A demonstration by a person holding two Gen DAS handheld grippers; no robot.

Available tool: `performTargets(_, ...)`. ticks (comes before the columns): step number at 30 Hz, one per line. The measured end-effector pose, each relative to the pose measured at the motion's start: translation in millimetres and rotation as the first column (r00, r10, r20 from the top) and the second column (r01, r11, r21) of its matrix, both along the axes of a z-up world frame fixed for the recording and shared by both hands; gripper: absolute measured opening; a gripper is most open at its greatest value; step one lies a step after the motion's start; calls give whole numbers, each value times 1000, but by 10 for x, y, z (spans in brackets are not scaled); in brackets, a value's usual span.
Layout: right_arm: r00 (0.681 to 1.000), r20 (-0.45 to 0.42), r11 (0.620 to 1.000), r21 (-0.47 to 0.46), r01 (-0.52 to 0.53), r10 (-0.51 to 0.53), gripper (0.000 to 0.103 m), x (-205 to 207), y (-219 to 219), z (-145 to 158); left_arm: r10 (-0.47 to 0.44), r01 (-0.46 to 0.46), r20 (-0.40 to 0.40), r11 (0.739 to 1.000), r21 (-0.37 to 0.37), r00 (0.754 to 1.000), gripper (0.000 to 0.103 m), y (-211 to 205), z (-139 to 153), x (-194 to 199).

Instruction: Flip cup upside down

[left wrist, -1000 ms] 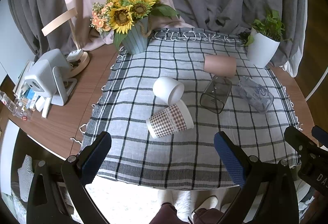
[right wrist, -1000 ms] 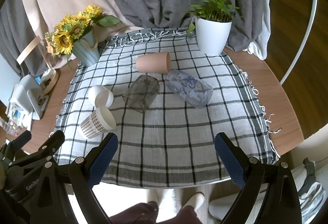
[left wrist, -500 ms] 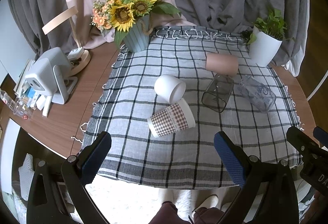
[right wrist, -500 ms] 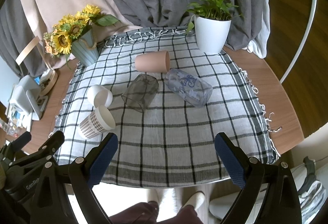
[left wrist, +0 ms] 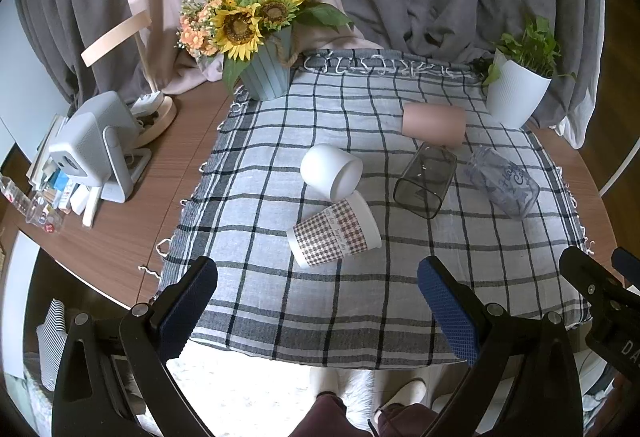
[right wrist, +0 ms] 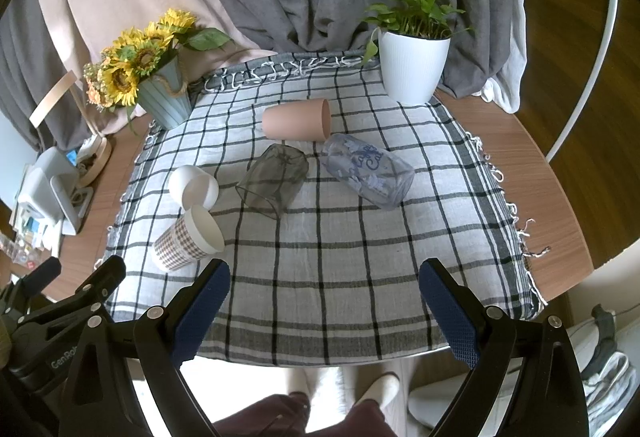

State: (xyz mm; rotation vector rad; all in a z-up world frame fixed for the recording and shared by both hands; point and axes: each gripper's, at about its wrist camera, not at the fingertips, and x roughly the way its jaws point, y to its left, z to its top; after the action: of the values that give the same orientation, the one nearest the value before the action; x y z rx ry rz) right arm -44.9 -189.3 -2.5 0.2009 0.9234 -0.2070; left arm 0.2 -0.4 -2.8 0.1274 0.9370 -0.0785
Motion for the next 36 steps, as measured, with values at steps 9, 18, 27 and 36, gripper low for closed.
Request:
performTargets(9,1000,0,1000,2,0,0,96,5,-3,-3,0,0,-2,1000,1,1000,102,0,6,8)
performTargets(18,1000,-3,1000,2,0,0,96,20,-8,-25,2,-2,-2,1000,2,1000,102,-3,3,7)
performTargets(27,1000,-9,1000,4,-1,1,96,38,-36,-82,-3,3,-17,1000,-2,1000,102,-3,-22,36)
performTargets(36,1000,-25,999,34,-14,15,96,254,-7,-184,-12,12,-54,1000,1,998,102,-7,-99,307)
